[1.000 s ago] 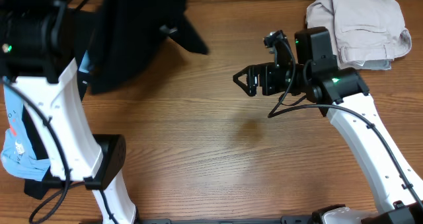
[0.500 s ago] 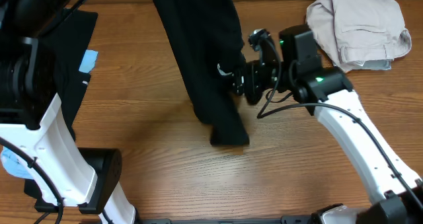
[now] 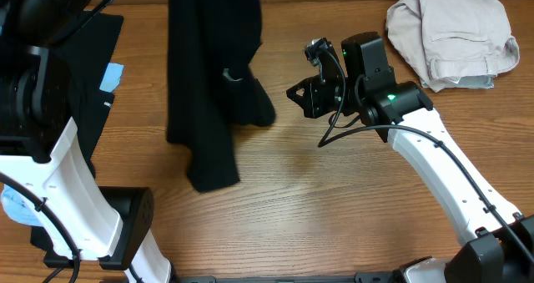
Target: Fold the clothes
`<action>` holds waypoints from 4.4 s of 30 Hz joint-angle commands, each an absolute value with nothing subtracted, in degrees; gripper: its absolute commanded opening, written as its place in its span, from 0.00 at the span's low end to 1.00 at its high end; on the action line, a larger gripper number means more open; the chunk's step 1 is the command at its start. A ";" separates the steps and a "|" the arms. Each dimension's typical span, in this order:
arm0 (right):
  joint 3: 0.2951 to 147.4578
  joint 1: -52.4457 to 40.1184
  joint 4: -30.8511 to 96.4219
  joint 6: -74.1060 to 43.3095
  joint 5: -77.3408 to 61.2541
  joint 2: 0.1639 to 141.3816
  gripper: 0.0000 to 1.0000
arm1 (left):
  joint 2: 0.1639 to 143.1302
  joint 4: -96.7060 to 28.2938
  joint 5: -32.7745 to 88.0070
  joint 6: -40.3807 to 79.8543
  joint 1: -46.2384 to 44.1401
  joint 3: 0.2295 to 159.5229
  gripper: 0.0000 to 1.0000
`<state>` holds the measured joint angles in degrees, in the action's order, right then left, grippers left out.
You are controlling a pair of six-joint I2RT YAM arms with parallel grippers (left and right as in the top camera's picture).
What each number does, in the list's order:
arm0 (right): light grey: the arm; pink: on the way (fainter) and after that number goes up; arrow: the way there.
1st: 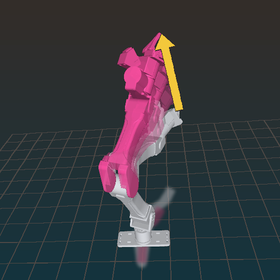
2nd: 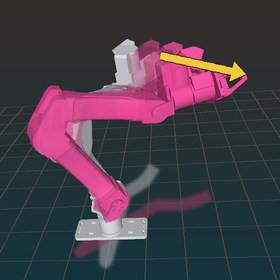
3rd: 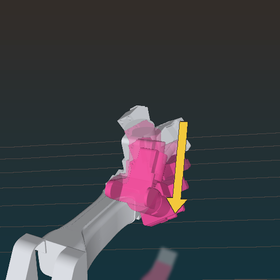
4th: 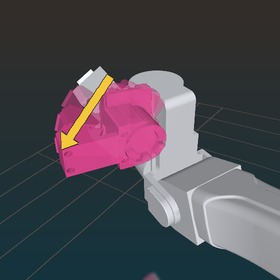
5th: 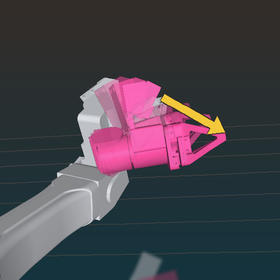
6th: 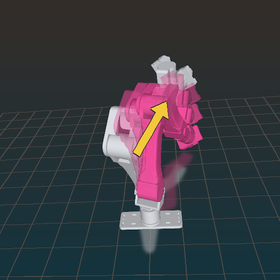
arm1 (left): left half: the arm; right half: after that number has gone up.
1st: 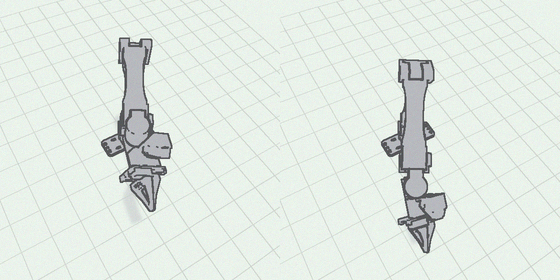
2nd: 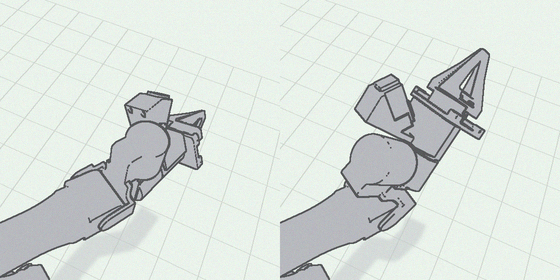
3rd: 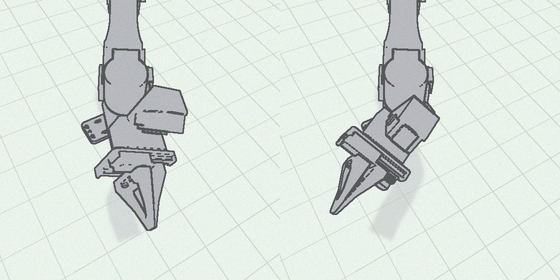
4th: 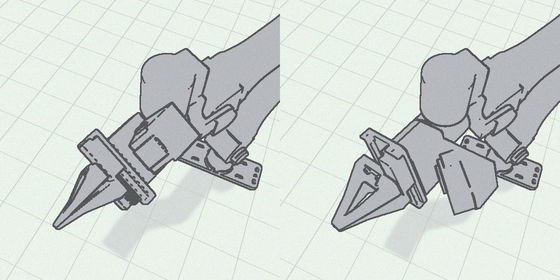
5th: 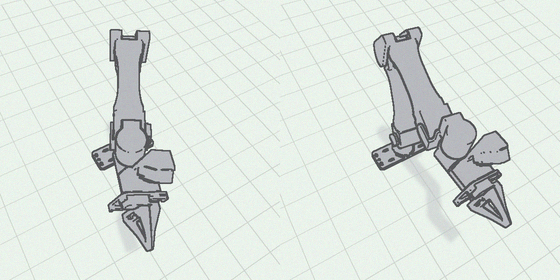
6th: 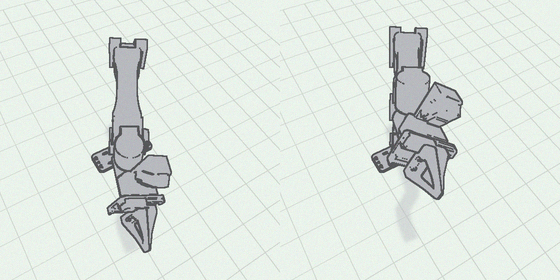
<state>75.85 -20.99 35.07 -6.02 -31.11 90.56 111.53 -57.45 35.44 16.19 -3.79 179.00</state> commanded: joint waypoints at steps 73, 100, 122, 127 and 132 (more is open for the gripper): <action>77.21 -29.17 15.88 -11.51 -40.38 109.47 0.66 | 109.80 -55.66 40.56 18.87 -4.10 180.00 0.04; 82.08 -3.55 35.05 -5.87 -38.00 82.52 0.04 | 109.69 -62.37 40.51 16.53 3.79 180.00 0.04; 110.56 2.04 70.61 -4.69 -15.44 52.49 0.04 | 102.35 -77.06 38.04 -0.54 15.53 180.00 0.04; 118.04 2.00 77.89 -5.17 -15.46 52.49 0.04 | 95.35 -83.18 32.14 -5.52 18.06 180.00 0.04; 122.10 2.00 83.59 -6.44 -16.53 52.51 0.04 | 87.11 -85.93 20.64 -7.77 18.09 179.92 0.04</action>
<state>120.38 1.74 82.70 -5.52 -16.71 52.18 90.37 -85.76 29.58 -4.73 17.67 179.63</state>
